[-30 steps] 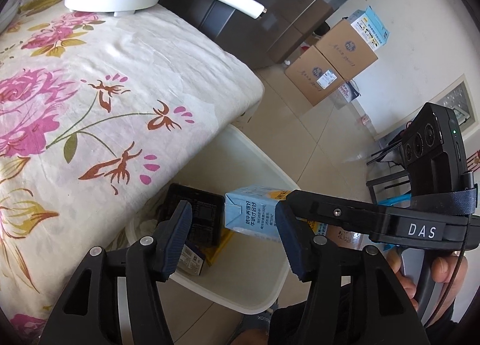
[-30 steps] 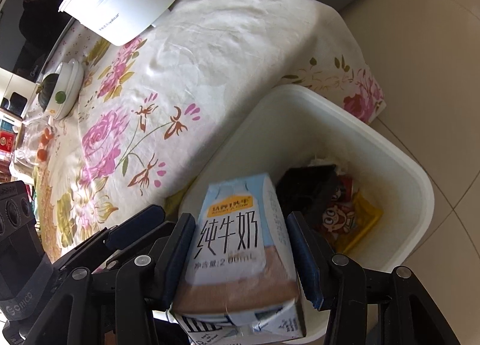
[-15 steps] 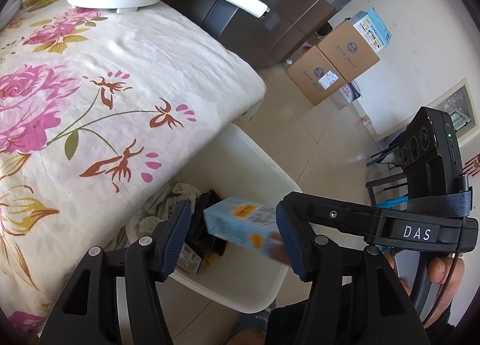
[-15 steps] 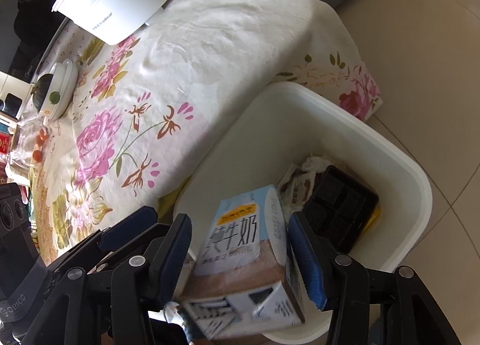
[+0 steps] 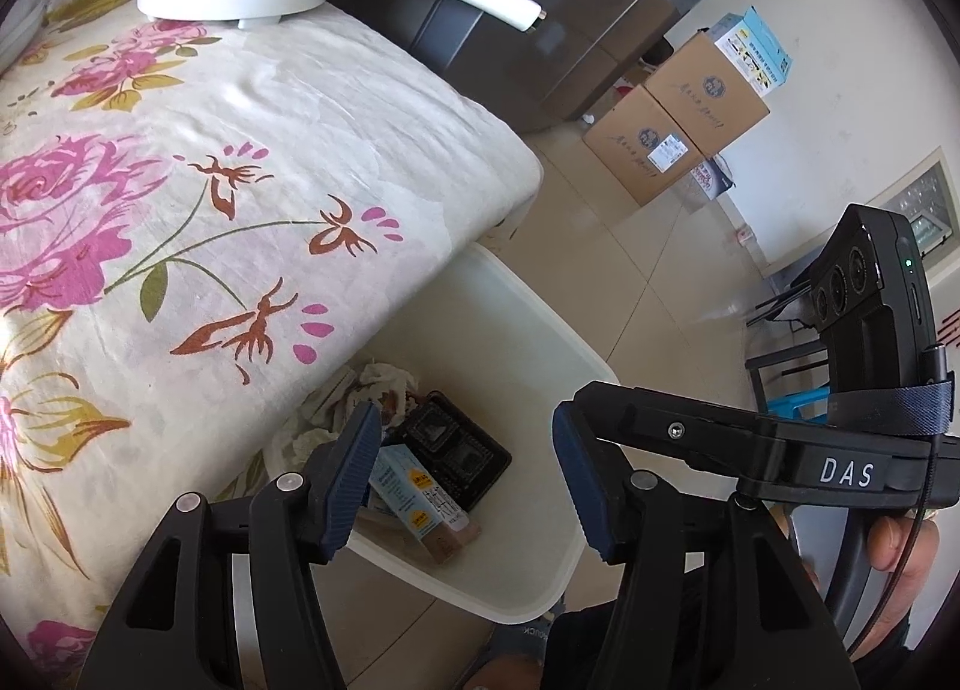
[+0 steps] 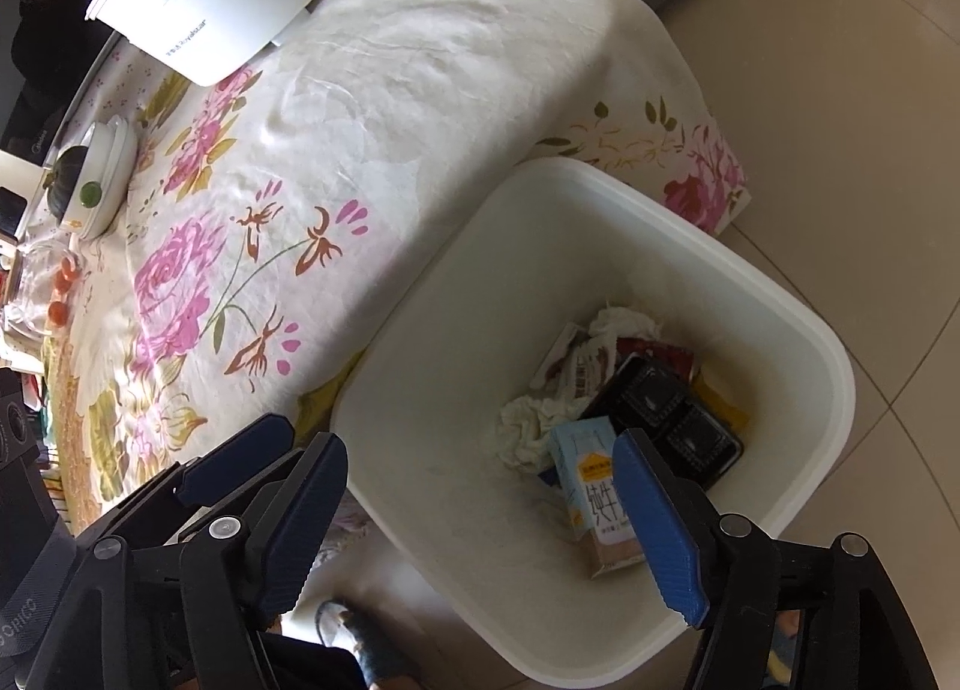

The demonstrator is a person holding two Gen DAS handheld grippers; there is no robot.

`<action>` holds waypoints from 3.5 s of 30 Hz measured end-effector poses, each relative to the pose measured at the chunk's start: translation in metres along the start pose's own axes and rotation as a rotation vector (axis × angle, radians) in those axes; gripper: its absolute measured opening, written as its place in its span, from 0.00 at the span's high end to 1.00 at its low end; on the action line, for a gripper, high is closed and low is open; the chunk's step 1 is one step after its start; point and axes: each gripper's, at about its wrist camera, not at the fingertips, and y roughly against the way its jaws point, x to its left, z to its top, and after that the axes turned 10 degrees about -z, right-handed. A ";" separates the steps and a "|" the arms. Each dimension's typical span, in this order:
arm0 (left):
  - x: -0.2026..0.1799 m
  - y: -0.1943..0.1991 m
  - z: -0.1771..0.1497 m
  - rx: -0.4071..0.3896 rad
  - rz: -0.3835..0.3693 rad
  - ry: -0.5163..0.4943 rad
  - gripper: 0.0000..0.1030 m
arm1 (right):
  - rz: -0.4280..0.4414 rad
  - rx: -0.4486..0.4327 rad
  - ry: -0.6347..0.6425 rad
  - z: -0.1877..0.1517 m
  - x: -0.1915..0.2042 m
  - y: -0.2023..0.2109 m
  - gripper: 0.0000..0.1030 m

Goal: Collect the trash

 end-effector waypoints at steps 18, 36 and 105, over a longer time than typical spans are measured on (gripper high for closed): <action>0.023 -0.007 -0.001 0.056 0.131 0.077 0.34 | -0.133 -0.019 0.168 -0.009 0.022 0.002 0.17; -0.062 0.047 -0.024 -0.024 0.296 -0.245 0.17 | -0.171 -0.341 0.151 -0.074 0.009 0.077 0.12; -0.070 0.063 -0.037 -0.074 0.354 -0.263 0.17 | -0.149 -0.351 0.216 -0.085 0.024 0.078 0.09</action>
